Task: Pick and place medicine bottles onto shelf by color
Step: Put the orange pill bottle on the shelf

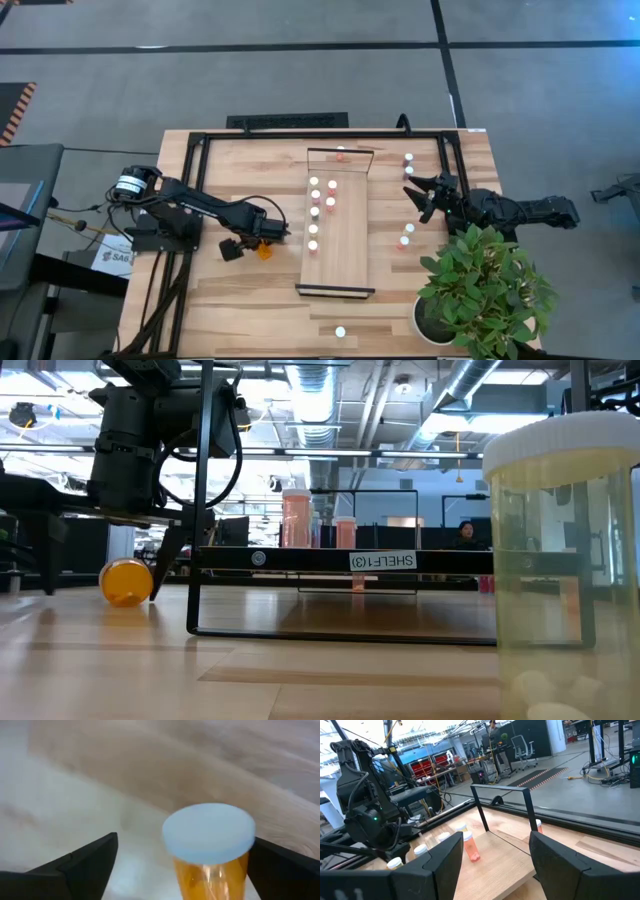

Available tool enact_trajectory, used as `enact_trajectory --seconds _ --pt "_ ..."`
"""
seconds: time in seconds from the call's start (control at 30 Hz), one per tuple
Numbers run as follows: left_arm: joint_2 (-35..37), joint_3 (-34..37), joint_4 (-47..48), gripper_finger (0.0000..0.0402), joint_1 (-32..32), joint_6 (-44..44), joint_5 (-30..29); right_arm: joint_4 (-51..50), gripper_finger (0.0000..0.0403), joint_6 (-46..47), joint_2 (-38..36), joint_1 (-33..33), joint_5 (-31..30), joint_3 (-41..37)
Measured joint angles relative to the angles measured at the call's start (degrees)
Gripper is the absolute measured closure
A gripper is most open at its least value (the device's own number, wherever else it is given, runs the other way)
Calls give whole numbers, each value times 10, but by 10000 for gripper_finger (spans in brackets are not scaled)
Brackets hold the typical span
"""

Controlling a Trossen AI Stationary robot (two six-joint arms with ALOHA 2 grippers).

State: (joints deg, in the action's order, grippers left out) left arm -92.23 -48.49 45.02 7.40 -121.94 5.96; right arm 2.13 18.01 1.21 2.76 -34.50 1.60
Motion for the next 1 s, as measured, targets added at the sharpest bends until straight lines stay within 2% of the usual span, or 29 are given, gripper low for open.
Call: enact_trajectory --seconds 0.1,0.23,0.43,1.0 --pt "0 0 -2 5 0 -64 -3 0 152 0 0 0 0 0" --pt "0 0 1 12 -1 -106 -28 0 152 0 0 0 0 0" --pt "1 0 -4 35 1 -120 -20 0 152 0 0 0 0 0" --pt "1 0 -20 184 1 -89 -22 0 152 0 0 0 0 0"
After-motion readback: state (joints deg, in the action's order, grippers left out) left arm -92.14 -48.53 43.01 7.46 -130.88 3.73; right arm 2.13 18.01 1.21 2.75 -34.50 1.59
